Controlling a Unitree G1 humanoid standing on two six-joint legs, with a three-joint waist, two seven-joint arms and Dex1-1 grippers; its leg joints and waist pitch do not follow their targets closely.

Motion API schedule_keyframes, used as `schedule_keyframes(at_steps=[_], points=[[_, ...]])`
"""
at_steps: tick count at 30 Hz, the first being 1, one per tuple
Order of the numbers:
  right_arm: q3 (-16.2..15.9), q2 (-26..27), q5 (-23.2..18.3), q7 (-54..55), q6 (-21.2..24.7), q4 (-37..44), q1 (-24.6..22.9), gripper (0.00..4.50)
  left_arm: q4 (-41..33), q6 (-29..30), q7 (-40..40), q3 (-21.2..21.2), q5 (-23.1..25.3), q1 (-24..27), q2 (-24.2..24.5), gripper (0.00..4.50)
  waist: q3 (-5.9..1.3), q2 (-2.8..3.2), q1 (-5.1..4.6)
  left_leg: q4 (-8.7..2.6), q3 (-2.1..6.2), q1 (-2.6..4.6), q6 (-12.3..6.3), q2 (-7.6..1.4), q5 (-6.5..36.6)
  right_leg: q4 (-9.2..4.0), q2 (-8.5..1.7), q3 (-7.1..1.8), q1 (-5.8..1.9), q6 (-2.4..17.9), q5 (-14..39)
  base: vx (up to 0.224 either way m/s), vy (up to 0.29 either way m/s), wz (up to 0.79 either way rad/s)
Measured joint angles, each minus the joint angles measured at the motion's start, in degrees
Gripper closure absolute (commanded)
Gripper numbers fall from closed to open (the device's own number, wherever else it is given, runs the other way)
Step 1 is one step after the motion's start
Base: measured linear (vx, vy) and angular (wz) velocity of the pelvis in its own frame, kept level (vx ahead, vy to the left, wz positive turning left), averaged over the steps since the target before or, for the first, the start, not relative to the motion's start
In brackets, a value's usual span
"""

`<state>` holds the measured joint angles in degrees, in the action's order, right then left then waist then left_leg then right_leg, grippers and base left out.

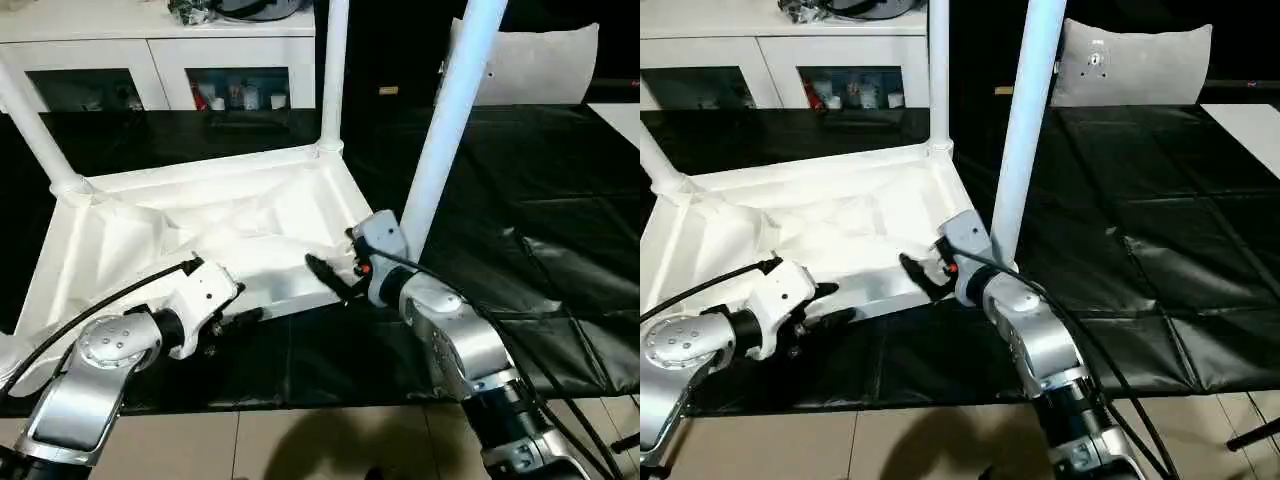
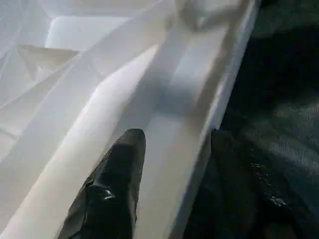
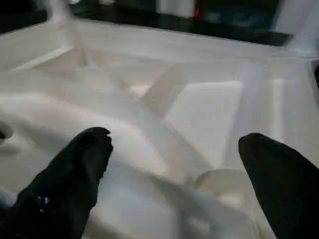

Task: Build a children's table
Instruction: Rotate table base

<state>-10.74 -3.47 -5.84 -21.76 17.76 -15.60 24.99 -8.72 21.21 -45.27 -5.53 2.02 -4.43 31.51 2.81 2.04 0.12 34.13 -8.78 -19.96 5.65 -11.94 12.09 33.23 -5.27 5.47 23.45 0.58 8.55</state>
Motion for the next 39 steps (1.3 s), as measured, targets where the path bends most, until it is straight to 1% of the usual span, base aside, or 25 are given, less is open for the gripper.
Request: schedule_keyframes(at_steps=[4, 5, 9, 12, 17, 21, 28, 34, 36, 39], points=[[2.56, 0.33, -0.07, 3.62, -1.01, -2.46, 1.21, 0.0, 0.77, -0.48, -0.09, -0.25, 0.8, -0.38, 0.38, 2.15, 0.0, 0.2, 0.47, 0.02, 0.03, -0.01, 0.01, 0.04, -0.01, 0.01, -0.01, -0.06, -0.04, 0.19, -0.12, 0.0, 0.0, 0.0], [3.71, 0.13, -0.13, 4.81, -1.13, -3.25, 1.65, 0.0, 0.94, -0.5, -0.07, -0.55, 0.96, -0.5, 0.53, 2.15, 0.01, 0.22, 0.57, 0.04, 0.03, -0.02, 0.0, 0.07, -0.01, 0.01, -0.02, -0.11, -0.04, 0.21, -0.13, 0.0, 0.0, 0.0], [7.94, -2.13, -0.52, 7.88, -2.27, -5.49, 1.84, 0.0, 1.17, -1.4, -0.02, -1.78, 1.14, -0.59, 0.78, 2.15, 0.01, 0.23, 1.31, 0.07, 0.02, -0.03, 0.0, 0.09, 0.0, -0.01, -0.03, -0.14, -0.06, 0.22, -0.13, 0.0, 0.0, 0.0], [10.11, -3.26, -0.54, 9.16, -2.82, -6.61, 1.84, 0.0, 1.61, -2.27, 0.03, -2.42, 1.33, -0.76, 0.7, 2.15, 0.0, 0.25, 1.44, 0.07, 0.01, 0.0, 0.0, 0.04, -0.01, 0.06, 0.03, -0.13, -0.06, 0.22, -0.13, 0.0, 0.0, 0.0], [12.03, -5.02, -0.63, 10.45, -3.89, -8.22, 1.91, 0.0, 4.78, -4.68, 1.24, -4.33, 2.91, -2.49, -0.15, 2.15, -0.01, 0.29, 1.77, 0.16, 0.01, 0.02, 0.12, 0.05, -0.1, 0.26, 0.0, -0.13, -0.05, 0.21, -0.13, 0.0, 0.0, 0.0], [13.37, -7.17, -0.74, 10.72, -4.49, -8.48, 1.91, 0.0, 7.66, -6.82, 3.15, -5.72, 4.46, -4.93, -0.91, 2.15, -0.01, 0.29, 1.76, 0.34, 0.02, -0.01, 0.12, 0.05, -0.1, 0.33, -0.01, -0.15, -0.05, -0.02, -0.02, 0.0, 0.0, 0.0], [15.57, -9.73, -0.77, 11.47, -4.86, -8.8, 1.35, 0.0, 11.25, -10.12, 6.55, -6.86, 5.68, -7.18, -3.8, 2.15, -0.03, 0.36, 1.94, 0.35, 0.02, -0.08, 0.11, 0.06, -0.1, 0.35, -0.01, -0.15, -0.05, -0.02, -0.03, 0.0, 0.0, 0.0], [17.87, -11.84, -0.77, 13.11, -5.41, -7.27, -1.19, 0.0, 12.48, -12.26, 8.77, -6.89, 6.31, -7.52, -4.25, 2.15, -0.04, 0.37, 2.14, 0.33, 0.02, -0.13, 0.08, 0.05, -0.08, 0.34, -0.04, -0.15, -0.05, 0.02, -0.01, 0.0, 0.0, 0.0], [18.71, -12.58, -0.75, 13.69, -5.43, -7.01, -2.4, 0.0, 13.58, -13.39, 9.83, -6.79, 6.69, -7.57, -5.13, 2.15, -0.05, 0.39, 2.23, 0.33, 0.02, -0.11, 0.08, 0.06, -0.08, 0.34, -0.07, -0.15, -0.08, 0.0, 0.0, 0.0, 0.0, 0.0], [19.85, -12.99, -0.73, 14.57, -5.36, -7.1, -3.73, 0.0, 15.26, -14.38, 11.68, -6.76, 6.82, -7.77, -6.16, 2.15, -0.06, 0.39, 2.0, 0.34, 0.02, -0.1, 0.09, 0.07, -0.09, 0.34, -0.06, -0.15, -0.08, -0.14, 0.08, 0.0, 0.0, 0.0]])
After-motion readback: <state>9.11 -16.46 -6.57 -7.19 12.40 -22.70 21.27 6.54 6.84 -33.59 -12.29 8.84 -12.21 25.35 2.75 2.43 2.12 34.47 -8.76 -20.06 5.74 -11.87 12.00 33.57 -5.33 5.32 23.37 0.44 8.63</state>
